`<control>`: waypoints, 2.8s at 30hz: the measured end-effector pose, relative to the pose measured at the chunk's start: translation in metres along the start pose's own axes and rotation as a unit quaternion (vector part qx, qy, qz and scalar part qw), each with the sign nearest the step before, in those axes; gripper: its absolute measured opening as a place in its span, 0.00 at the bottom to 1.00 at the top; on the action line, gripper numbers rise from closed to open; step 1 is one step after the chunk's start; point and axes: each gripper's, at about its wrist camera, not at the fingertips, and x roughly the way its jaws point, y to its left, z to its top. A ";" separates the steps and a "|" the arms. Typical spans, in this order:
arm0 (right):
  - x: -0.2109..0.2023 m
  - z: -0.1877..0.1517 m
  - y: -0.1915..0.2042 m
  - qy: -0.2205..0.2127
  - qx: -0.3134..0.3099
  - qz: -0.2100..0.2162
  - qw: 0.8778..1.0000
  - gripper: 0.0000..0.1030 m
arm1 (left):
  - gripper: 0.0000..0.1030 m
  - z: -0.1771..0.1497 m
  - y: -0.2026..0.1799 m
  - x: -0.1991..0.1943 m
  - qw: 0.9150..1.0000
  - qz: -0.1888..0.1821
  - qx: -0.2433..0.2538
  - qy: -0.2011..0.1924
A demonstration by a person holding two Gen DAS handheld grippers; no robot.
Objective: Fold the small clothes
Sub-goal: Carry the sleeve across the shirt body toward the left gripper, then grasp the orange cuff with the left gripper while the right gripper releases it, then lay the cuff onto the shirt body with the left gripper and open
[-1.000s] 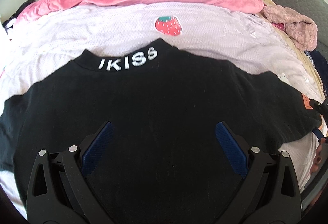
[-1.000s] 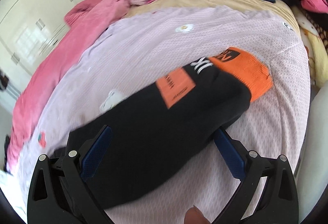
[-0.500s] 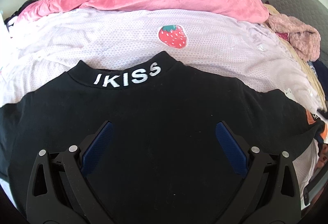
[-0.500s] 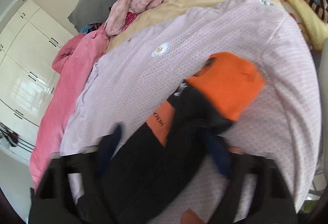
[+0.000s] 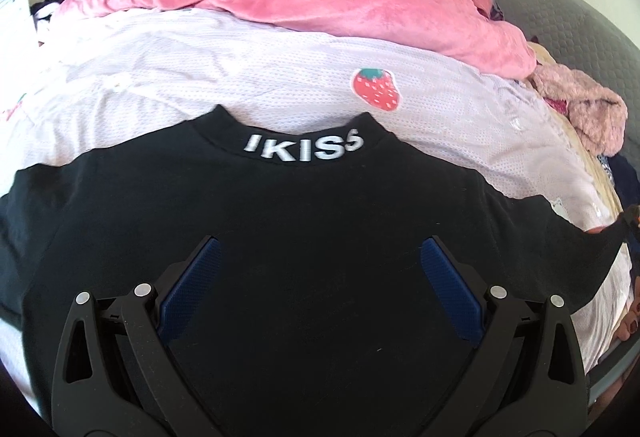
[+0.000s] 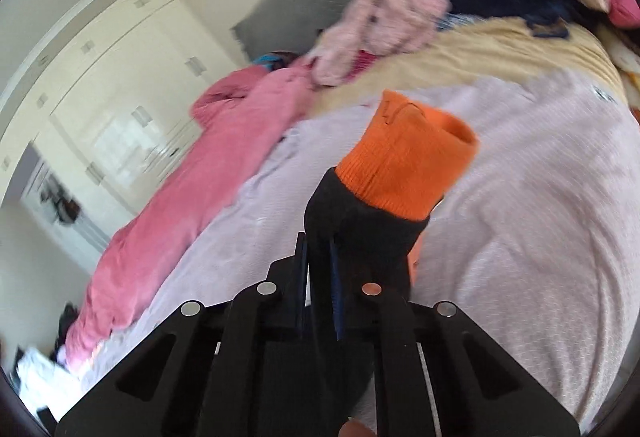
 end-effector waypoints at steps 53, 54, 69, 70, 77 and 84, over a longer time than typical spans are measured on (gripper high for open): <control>0.028 -0.064 0.079 0.191 -0.253 0.087 0.944 0.54 | 0.13 0.027 -0.049 0.078 0.981 -0.142 -0.091 0.094; 0.029 -0.064 0.080 0.193 -0.254 0.086 0.944 0.54 | 0.07 0.028 -0.046 0.078 0.979 -0.150 -0.098 0.092; 0.030 -0.066 0.081 0.190 -0.256 0.077 0.945 0.54 | 0.06 0.029 0.001 -0.044 0.979 -0.175 -0.080 -0.064; 0.030 -0.066 0.081 0.191 -0.257 0.077 0.944 0.54 | 0.06 0.028 0.005 -0.049 0.979 -0.172 -0.080 -0.070; 0.030 -0.069 0.084 0.192 -0.262 0.082 0.942 0.54 | 0.06 0.012 0.050 -0.074 0.985 -0.105 -0.082 -0.109; 0.026 -0.079 0.096 0.194 -0.279 0.092 0.936 0.54 | 0.06 -0.009 0.085 -0.072 0.988 -0.066 -0.095 -0.100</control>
